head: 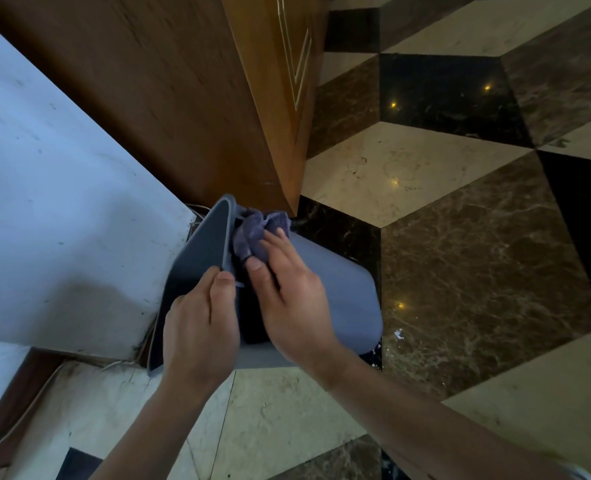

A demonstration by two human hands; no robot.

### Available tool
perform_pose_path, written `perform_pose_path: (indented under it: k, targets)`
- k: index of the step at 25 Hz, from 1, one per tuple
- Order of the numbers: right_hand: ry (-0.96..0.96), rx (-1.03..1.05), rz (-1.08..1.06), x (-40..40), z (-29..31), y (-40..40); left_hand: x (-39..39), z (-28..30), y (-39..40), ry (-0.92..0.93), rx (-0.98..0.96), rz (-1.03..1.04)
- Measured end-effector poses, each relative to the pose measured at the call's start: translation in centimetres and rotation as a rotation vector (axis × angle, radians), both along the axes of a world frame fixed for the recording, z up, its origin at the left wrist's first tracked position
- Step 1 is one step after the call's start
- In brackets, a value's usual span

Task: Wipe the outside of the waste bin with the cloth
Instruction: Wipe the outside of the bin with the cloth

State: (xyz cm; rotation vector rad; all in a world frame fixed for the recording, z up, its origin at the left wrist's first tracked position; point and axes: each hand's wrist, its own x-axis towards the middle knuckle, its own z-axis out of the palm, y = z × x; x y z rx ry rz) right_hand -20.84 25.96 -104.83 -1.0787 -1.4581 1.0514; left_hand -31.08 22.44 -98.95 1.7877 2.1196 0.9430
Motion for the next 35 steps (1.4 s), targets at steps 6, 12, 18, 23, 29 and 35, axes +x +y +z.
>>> perform_pose_path:
  k: [6, 12, 18, 23, 29, 35]
  targets:
    - [-0.179, 0.142, -0.028, 0.4, -2.4, -0.6, -1.0, -0.2, -0.9, -0.001, -0.007, -0.011]
    - [-0.229, -0.111, -0.098, 3.0, -7.9, 1.0, -3.7, 0.1, -0.8, -0.109, -0.05, 0.131]
    - [-0.141, -0.249, -0.26, 6.1, -12.2, 2.5, -3.1, 0.6, -0.7, -0.029, 0.01, 0.133]
    - [0.117, -0.68, -0.275, 7.7, -13.6, 4.5, -1.8, 0.7, -0.4, -0.085, 0.004, 0.104]
    - [-0.176, -0.531, -0.257, 7.6, -11.9, 6.8, -1.5, 0.9, -0.7, 0.011, 0.011, 0.128]
    - [-0.168, -0.099, -0.127, 4.2, -6.8, 2.9, -1.9, 0.1, -0.5, 0.056, 0.005, 0.132]
